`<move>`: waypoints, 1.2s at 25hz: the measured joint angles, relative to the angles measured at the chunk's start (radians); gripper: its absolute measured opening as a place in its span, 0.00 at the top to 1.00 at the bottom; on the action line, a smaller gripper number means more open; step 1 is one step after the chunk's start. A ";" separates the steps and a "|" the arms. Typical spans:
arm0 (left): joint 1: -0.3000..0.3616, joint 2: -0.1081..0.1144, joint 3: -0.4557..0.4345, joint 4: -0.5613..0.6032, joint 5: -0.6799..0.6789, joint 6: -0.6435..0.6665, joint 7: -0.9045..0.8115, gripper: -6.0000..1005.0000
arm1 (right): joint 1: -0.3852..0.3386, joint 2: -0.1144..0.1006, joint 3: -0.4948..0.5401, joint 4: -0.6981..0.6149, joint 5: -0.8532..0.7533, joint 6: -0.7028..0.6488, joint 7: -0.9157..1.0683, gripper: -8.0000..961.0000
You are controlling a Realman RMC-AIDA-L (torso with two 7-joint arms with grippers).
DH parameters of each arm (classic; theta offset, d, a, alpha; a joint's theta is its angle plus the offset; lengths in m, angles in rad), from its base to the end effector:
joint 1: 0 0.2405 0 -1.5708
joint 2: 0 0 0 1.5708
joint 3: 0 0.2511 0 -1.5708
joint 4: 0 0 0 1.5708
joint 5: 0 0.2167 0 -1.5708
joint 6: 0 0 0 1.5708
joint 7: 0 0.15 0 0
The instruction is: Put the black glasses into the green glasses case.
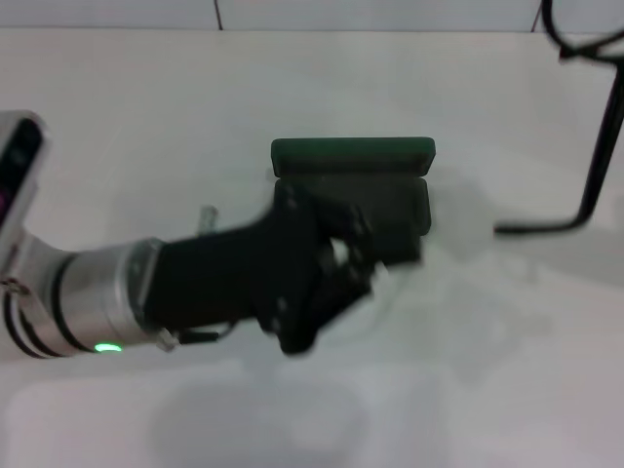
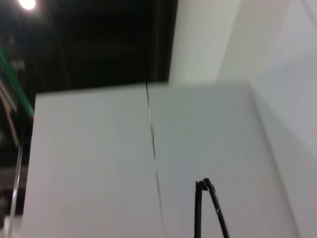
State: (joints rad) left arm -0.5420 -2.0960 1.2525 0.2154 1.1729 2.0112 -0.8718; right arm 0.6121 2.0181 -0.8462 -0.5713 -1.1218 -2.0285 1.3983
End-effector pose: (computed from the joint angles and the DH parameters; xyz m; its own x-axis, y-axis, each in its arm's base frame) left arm -0.1873 0.2516 -0.0346 0.3675 0.0892 0.9257 0.0555 -0.9957 0.0740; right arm 0.1515 0.3239 0.0870 0.2405 -0.0110 -0.9706 -0.0563 -0.9984 -0.0026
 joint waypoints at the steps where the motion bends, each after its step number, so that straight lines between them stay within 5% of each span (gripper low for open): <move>1: -0.007 0.000 0.032 0.000 0.000 0.007 0.007 0.97 | 0.008 0.004 -0.003 0.007 0.021 0.007 -0.011 0.91; 8: -0.033 -0.010 0.158 0.046 -0.022 0.018 0.022 0.97 | 0.122 0.009 -0.064 0.166 0.040 0.082 -0.150 0.91; 14: -0.014 -0.011 0.263 0.050 -0.253 0.019 0.042 0.97 | 0.192 0.010 -0.265 0.275 0.062 0.211 -0.321 0.91; 22: 0.017 -0.010 0.364 0.058 -0.488 0.019 0.032 0.96 | 0.188 0.010 -0.525 0.263 0.141 0.359 -0.382 0.91; 30: 0.020 -0.011 0.365 0.052 -0.514 -0.028 0.008 0.96 | 0.163 0.010 -0.614 0.205 0.152 0.423 -0.375 0.91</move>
State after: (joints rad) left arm -0.5218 -2.1069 1.6172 0.2673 0.6585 1.9835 -0.8639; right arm 0.7750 2.0279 -1.4603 -0.3664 -0.9695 -1.6051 1.0230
